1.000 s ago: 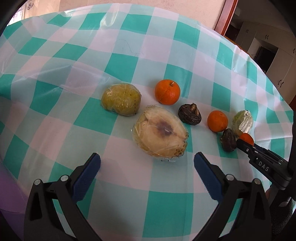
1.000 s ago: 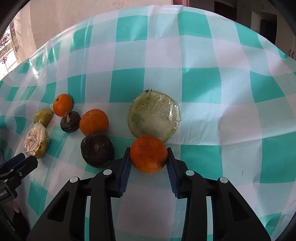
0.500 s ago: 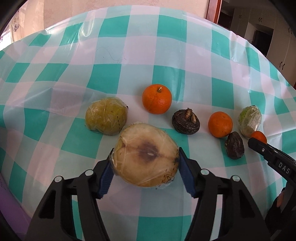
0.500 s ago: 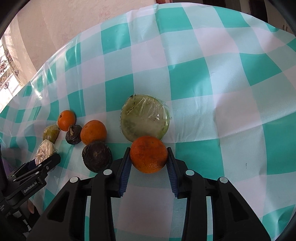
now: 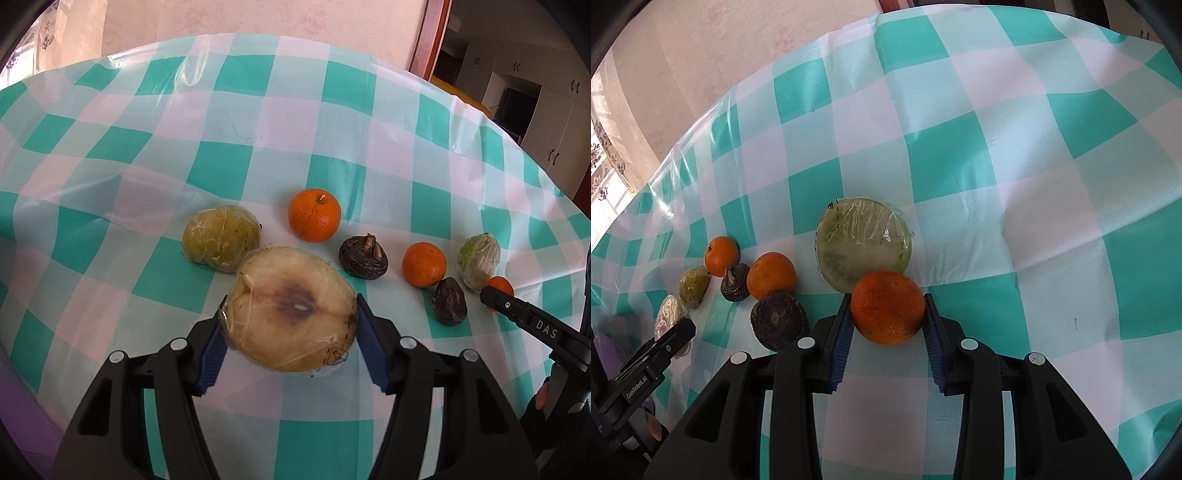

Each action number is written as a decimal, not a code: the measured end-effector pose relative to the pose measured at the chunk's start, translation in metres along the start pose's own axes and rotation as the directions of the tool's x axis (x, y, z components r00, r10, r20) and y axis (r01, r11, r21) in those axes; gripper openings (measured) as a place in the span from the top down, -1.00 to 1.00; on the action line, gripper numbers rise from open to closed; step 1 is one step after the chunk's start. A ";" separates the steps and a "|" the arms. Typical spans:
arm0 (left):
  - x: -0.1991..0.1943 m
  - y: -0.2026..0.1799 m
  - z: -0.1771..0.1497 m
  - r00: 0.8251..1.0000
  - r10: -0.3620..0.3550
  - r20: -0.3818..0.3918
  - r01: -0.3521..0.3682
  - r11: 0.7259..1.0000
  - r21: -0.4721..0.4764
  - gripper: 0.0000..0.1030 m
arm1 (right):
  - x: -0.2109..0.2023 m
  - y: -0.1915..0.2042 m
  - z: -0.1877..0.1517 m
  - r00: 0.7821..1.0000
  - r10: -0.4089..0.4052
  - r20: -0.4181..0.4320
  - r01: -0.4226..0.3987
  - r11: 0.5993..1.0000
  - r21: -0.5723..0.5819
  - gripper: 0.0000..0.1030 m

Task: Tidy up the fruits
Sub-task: 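Carry the pear half and mandarin in both tools over the box, then open both tools to drop the pear half and mandarin into the box, then move both open tools back toward the remaining fruits, then grasp the wrapped yellow fruit with the left tool while the right tool grasps a mangosteen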

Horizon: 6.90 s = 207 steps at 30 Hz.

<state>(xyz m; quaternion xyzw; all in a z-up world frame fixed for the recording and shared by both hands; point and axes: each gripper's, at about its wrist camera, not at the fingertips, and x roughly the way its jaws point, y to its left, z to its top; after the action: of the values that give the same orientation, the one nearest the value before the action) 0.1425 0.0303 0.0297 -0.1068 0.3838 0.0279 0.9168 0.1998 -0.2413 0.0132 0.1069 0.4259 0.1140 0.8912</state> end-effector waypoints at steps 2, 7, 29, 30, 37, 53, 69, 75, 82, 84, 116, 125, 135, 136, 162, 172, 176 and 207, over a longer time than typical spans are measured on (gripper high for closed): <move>-0.005 0.000 -0.006 1.000 0.008 -0.001 -0.008 1.000 -0.003 -0.22 | -0.002 -0.002 0.000 1.000 0.023 0.005 -0.023 1.000 0.013 0.30; -0.024 -0.001 -0.030 1.000 -0.001 0.004 0.001 1.000 -0.003 -0.22 | -0.008 -0.003 -0.004 0.999 0.027 0.020 -0.027 0.999 0.029 0.30; -0.111 0.017 -0.122 0.997 -0.075 0.006 0.075 0.996 0.050 -0.22 | -0.083 0.077 -0.136 1.000 0.011 -0.027 -0.013 0.996 -0.090 0.30; -0.113 0.017 -0.125 0.997 -0.076 0.004 0.076 0.996 0.052 -0.22 | -0.087 0.080 -0.141 1.000 0.016 -0.022 -0.018 0.996 -0.090 0.30; -0.135 0.024 -0.143 0.995 -0.095 0.014 0.093 0.993 0.066 -0.22 | -0.114 0.094 -0.169 0.998 0.049 0.032 -0.045 0.991 -0.129 0.30; -0.214 0.022 -0.180 0.982 -0.074 0.175 0.042 0.983 0.180 -0.22 | -0.131 0.113 -0.194 0.988 0.141 -0.062 -0.147 0.984 -0.102 0.30; -0.342 0.098 -0.154 0.916 0.049 0.398 -0.078 0.995 0.059 -0.22 | -0.202 0.222 -0.193 0.950 0.310 0.033 -0.280 0.897 -0.341 0.29; -0.374 0.148 -0.149 0.876 0.167 0.452 -0.162 0.986 -0.050 -0.22 | -0.215 0.273 -0.197 0.930 0.365 0.041 -0.310 0.839 -0.447 0.29; -0.381 0.198 -0.143 0.855 0.293 0.428 -0.261 0.956 -0.132 -0.22 | -0.213 0.334 -0.200 0.914 0.405 0.008 -0.336 0.769 -0.544 0.29; -0.377 0.211 -0.141 0.864 0.316 0.392 -0.282 0.949 -0.144 -0.22 | -0.211 0.352 -0.201 0.909 0.417 -0.006 -0.345 0.744 -0.572 0.29; -0.276 0.281 -0.153 0.849 0.509 -0.144 -0.499 0.861 0.097 -0.29 | -0.073 0.478 -0.229 0.954 -0.153 -0.258 -0.166 0.446 -0.879 0.13; -0.270 0.278 -0.151 0.856 0.489 -0.168 -0.478 0.872 0.104 -0.55 | -0.086 0.477 -0.225 0.962 -0.105 -0.251 -0.176 0.466 -0.867 -0.67; -0.268 0.268 -0.146 0.682 0.721 -0.124 -0.685 0.689 0.237 -0.97 | -0.084 0.475 -0.226 0.971 -0.105 -0.215 -0.143 0.468 -0.872 -0.67; -0.273 0.267 -0.144 0.665 0.739 -0.109 -0.706 0.669 0.231 -0.97 | -0.086 0.474 -0.225 0.974 -0.090 -0.210 -0.144 0.469 -0.871 -0.67; -0.306 -0.020 -0.111 0.889 -0.092 0.448 -0.065 0.944 0.323 -0.97 | -0.140 0.137 -0.142 0.945 -0.235 0.226 0.297 0.907 -0.299 -0.68; -0.150 -0.024 -0.119 0.987 -0.127 0.101 0.105 0.974 0.202 -0.97 | -0.095 0.063 -0.147 0.956 -0.292 0.007 0.287 0.932 -0.221 -0.69; -0.133 -0.027 -0.128 0.993 -0.099 0.065 0.083 0.973 0.213 -0.97 | -0.090 0.060 -0.147 0.972 -0.231 -0.038 0.218 0.954 -0.204 -0.70; -0.136 -0.011 -0.138 0.992 -0.124 0.027 0.116 0.971 0.207 -0.97 | -0.092 0.058 -0.150 0.975 -0.218 -0.037 0.208 0.961 -0.183 -0.70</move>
<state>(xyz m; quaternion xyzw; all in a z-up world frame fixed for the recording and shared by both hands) -0.0479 -0.0066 0.0340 -0.0343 0.3589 -0.0652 0.9304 0.0193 -0.1993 0.0055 -0.0229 0.4482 0.0579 0.8918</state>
